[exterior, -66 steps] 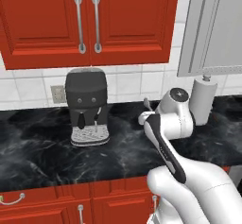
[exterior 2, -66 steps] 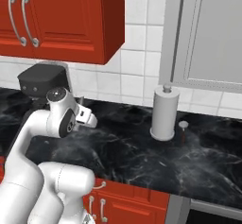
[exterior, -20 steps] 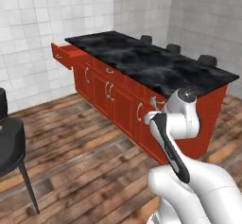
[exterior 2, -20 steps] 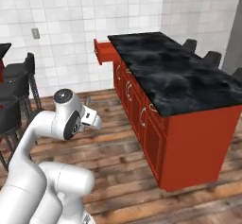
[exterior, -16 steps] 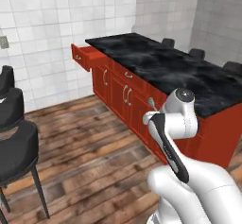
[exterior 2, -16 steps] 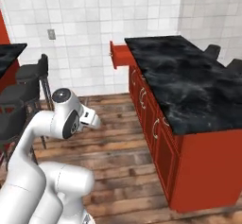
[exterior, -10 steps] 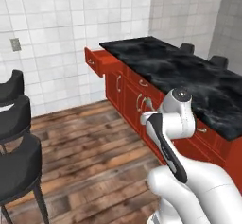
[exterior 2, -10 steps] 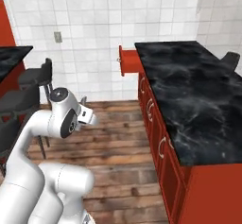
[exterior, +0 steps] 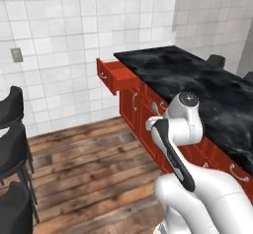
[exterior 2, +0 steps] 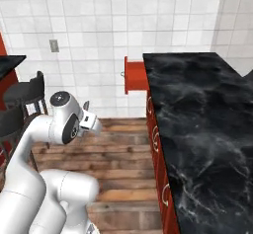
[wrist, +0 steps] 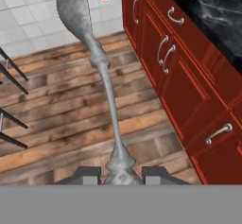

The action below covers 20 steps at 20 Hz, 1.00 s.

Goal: Organize the utensils by type. Pick up the wooden spoons from the counter and place them in the open cabinet. Then pick up the metallic utensils from the counter and place them in the open drawer.

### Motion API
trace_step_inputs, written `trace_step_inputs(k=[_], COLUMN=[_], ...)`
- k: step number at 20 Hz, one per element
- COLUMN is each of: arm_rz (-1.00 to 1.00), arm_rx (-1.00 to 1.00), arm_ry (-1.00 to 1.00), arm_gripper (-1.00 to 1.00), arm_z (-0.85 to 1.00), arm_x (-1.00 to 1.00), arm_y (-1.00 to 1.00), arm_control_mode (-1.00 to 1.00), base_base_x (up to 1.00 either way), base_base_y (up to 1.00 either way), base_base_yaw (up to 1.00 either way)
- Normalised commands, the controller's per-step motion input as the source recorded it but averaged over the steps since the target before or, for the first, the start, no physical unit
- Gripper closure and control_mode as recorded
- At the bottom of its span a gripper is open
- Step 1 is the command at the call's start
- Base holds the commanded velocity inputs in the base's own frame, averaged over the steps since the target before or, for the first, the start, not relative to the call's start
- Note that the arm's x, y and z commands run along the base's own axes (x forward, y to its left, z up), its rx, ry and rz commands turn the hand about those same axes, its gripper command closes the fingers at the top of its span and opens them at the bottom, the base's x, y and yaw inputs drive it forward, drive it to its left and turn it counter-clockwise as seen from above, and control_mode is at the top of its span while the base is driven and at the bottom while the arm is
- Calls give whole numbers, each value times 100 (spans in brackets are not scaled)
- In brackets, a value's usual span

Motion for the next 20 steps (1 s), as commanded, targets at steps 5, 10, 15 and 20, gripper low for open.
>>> trace_step_inputs(k=[5, 10, 15, 20], arm_rz=[0, 0, 0, 0], arm_rx=[0, 0, 0, 0], arm_ry=[0, 0, 0, 0], arm_gripper=[100, 100, 100, 100], arm_z=[0, 0, 0, 0], arm_x=[0, 0, 0, 0], arm_y=[0, 0, 0, 0], arm_control_mode=[100, 100, 100, 100], base_base_x=[100, 100, 100, 100], base_base_y=[-23, -24, -15, -14], base_base_yaw=[16, 14, 11, 5])
